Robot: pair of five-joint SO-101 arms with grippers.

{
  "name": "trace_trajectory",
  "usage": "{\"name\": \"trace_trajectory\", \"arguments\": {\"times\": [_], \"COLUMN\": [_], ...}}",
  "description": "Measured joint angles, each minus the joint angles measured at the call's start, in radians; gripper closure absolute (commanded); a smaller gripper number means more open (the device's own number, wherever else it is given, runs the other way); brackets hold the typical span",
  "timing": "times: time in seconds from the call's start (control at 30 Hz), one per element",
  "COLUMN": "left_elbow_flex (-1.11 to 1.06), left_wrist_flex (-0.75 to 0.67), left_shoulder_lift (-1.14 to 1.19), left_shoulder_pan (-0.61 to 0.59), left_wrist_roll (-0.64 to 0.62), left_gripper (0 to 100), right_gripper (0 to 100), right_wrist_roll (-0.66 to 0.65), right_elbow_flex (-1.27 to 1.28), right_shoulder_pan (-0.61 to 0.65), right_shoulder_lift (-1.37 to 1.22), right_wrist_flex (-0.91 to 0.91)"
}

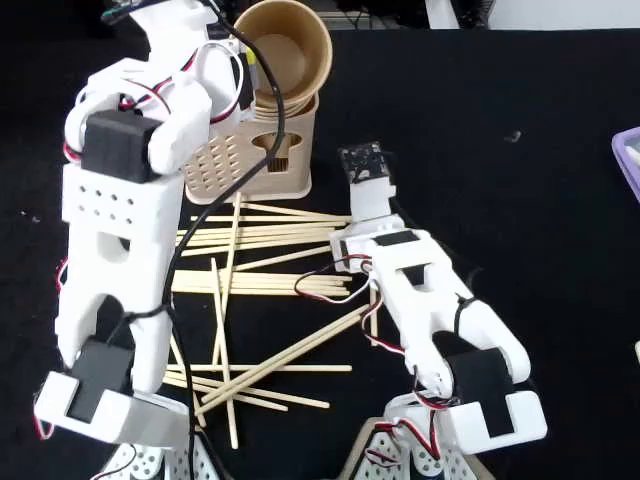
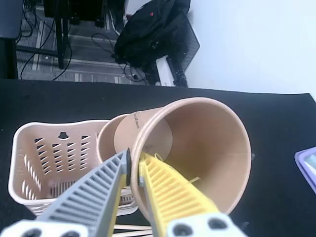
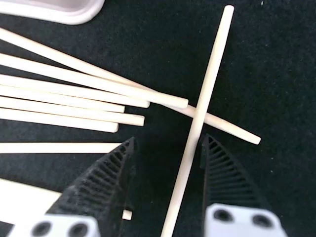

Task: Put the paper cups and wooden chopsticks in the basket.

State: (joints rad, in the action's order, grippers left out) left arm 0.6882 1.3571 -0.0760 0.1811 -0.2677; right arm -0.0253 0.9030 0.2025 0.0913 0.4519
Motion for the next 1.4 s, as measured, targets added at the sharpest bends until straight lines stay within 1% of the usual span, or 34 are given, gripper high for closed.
{"name": "trace_trajectory", "arguments": {"times": [0.27, 0.3, 0.43, 0.67, 0.8, 1.13, 1.23, 1.4], "left_elbow_flex": [-0.006, -0.006, -0.006, -0.006, -0.006, -0.017, -0.017, -0.005], "left_wrist_flex": [-0.012, -0.015, -0.043, -0.087, -0.089, -0.097, -0.028, 0.141], "left_shoulder_lift": [0.071, 0.078, 0.107, 0.112, 0.118, 0.118, 0.118, 0.118], "left_shoulder_pan": [-0.002, -0.003, -0.005, -0.029, -0.063, -0.094, -0.106, -0.114], "left_wrist_roll": [0.000, 0.000, 0.000, 0.000, 0.000, 0.000, 0.012, 0.140], "left_gripper": [96, 95, 83, 84, 84, 84, 84, 84], "right_gripper": [80.1, 80.1, 80.1, 80.1, 80.1, 80.1, 80.1, 80.1], "right_wrist_roll": [0.000, 0.000, 0.000, 0.000, 0.000, 0.000, 0.000, 0.000], "right_elbow_flex": [0.000, 0.000, 0.000, 0.000, 0.000, 0.000, 0.000, 0.000], "right_shoulder_pan": [0.000, 0.000, 0.000, 0.000, 0.000, 0.000, 0.000, 0.000], "right_shoulder_lift": [0.000, 0.000, 0.000, 0.000, 0.000, 0.000, 0.000, 0.000], "right_wrist_flex": [0.000, 0.000, 0.000, 0.000, 0.000, 0.000, 0.000, 0.000]}}
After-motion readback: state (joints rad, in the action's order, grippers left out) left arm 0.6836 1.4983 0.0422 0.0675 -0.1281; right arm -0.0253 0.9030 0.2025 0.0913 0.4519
